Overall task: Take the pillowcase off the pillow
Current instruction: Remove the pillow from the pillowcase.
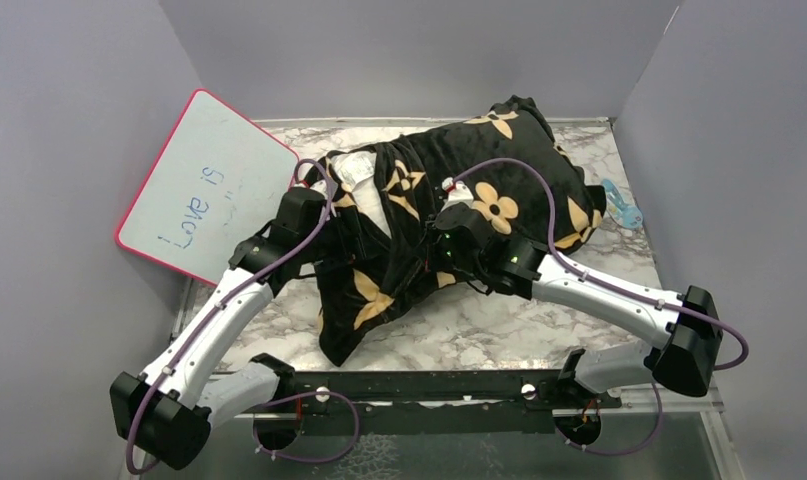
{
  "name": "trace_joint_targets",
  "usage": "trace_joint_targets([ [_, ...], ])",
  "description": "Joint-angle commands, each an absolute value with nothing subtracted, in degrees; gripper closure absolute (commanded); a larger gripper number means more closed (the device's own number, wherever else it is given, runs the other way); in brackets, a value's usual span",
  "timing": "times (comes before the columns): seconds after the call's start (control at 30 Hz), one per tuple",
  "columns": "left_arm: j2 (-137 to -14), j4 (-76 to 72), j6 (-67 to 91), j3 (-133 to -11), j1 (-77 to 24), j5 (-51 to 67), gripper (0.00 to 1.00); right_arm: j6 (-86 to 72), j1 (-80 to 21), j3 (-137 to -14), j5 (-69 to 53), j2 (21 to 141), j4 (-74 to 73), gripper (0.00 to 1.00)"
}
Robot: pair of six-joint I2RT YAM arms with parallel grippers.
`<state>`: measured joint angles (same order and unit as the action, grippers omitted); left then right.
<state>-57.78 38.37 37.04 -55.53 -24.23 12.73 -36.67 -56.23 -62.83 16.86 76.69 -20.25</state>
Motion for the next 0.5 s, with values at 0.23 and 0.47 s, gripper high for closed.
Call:
trace_joint_targets([
  [0.23,-59.0,29.3,44.1,-53.1,-30.1,2.5,0.91,-35.6,-55.6,-60.8,21.1,72.6,-24.7,0.99],
  [0.47,-48.5,43.4,44.1,-49.4,-30.0,-9.9,1.00,-29.9,-40.1,-58.7,20.4,69.2,-29.3,0.99],
])
